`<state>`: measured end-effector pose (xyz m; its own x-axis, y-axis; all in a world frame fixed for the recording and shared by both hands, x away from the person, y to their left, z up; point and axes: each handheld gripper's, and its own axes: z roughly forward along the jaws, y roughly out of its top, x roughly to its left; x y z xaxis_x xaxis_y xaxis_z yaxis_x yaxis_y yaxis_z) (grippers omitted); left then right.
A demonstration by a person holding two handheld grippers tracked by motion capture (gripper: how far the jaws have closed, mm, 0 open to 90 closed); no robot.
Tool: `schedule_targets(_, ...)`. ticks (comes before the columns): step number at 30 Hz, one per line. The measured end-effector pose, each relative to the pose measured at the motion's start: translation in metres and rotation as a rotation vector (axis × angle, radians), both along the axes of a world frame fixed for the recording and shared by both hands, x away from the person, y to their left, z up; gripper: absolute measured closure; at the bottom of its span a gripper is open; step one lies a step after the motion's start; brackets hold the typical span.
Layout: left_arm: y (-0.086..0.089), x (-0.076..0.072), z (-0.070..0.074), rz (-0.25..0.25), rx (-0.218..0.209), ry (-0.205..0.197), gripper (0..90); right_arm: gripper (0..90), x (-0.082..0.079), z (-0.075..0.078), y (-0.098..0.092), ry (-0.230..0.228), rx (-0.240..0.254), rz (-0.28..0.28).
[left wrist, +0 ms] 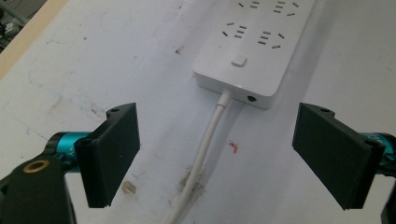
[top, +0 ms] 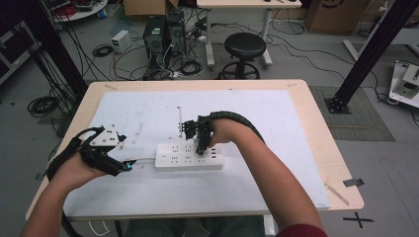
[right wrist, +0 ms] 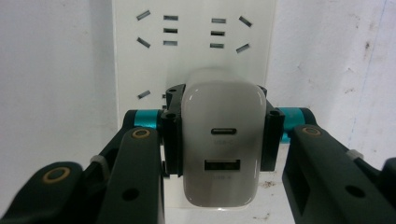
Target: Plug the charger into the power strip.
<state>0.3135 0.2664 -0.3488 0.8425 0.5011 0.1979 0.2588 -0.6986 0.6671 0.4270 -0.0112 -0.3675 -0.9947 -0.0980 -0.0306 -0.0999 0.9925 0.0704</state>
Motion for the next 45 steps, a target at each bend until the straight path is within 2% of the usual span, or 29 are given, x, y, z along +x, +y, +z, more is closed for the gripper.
schedule_targets(1, -0.004, 0.002, 0.0, -0.009, 0.008, -0.001, 15.1, 64.0, -0.004, -0.003, 0.003, -0.021, -0.016, 0.001)
schedule_targets(3, -0.004, 0.002, 0.0, -0.009, 0.008, -0.001, 15.1, 64.0, -0.004, -0.003, 0.004, -0.025, -0.02, -0.001)
schedule_targets(8, -0.01, 0.004, 0.0, -0.021, 0.012, 0.003, 15.1, 63.9, -0.003, -0.004, 0.002, -0.016, -0.01, -0.009)
schedule_targets(16, -0.007, 0.003, 0.002, -0.013, 0.006, 0.002, 15.1, 63.0, -0.002, -0.003, 0.002, -0.013, 0.003, -0.017)
schedule_targets(17, -0.007, 0.003, 0.002, -0.013, 0.006, 0.002, 15.1, 63.0, -0.002, -0.003, 0.002, -0.006, 0.0, -0.035)
schedule_targets(19, -0.006, 0.003, 0.004, -0.016, 0.012, -0.001, 15.1, 62.9, -0.002, -0.003, 0.002, -0.006, 0.0, -0.035)
schedule_targets(20, -0.006, 0.003, 0.004, -0.015, 0.008, 0.0, 15.1, 53.7, 0.0, 0.0, -0.002, 0.017, 0.051, -0.047)
schedule_targets(21, -0.006, 0.003, 0.004, -0.015, 0.008, 0.0, 15.1, 53.7, 0.0, 0.0, -0.002, 0.017, 0.051, -0.047)
schedule_targets(22, -0.006, 0.003, 0.005, -0.015, 0.01, 0.001, 15.1, 43.8, 0.0, 0.007, -0.01, 0.012, 0.108, -0.084)
schedule_targets(25, -0.006, 0.005, 0.006, -0.018, 0.008, -0.004, 15.1, 39.4, 0.001, 0.013, -0.017, 0.022, 0.15, -0.113)
schedule_targets(26, -0.006, 0.006, 0.007, -0.022, 0.013, -0.004, 15.1, 36.7, -0.002, 0.02, -0.026, 0.015, 0.205, -0.142)
schedule_targets(28, -0.006, 0.007, 0.008, -0.026, 0.015, -0.005, 15.1, 33.6, -0.004, 0.028, -0.036, 0.031, 0.283, -0.173)
schedule_targets(30, -0.006, 0.007, 0.009, -0.026, 0.017, -0.007, 15.1, 33.6, -0.004, 0.028, -0.036, 0.031, 0.283, -0.173)
schedule_targets(32, -0.007, 0.01, 0.012, -0.034, 0.01, -0.018, 15.1, 28.9, -0.011, 0.038, -0.049, 0.021, 0.358, -0.209)
schedule_targets(33, -0.007, 0.01, 0.012, -0.034, 0.01, -0.018, 15.1, 28.9, -0.011, 0.038, -0.049, 0.021, 0.358, -0.209)
schedule_targets(34, -0.008, 0.011, 0.014, -0.042, -0.008, -0.028, 15.1, 26.5, -0.018, 0.044, -0.062, 0.023, 0.443, -0.229)
schedule_targets(37, -0.009, 0.011, 0.015, -0.048, -0.011, -0.033, 15.1, 25.4, -0.02, 0.046, -0.066, 0.021, 0.466, -0.244)
schedule_targets(38, -0.011, 0.011, 0.018, -0.059, -0.034, -0.038, 15.1, 23.8, -0.028, 0.048, -0.08, 0.028, 0.512, -0.267)
schedule_targets(42, -0.015, 0.012, 0.02, -0.074, -0.047, -0.052, 15.1, 21.8, -0.035, 0.048, -0.093, 0.017, 0.571, -0.295)
schedule_targets(45, -0.017, 0.012, 0.021, -0.086, -0.054, -0.055, 15.1, 21.8, -0.039, 0.049, -0.098, 0.016, 0.587, -0.305)
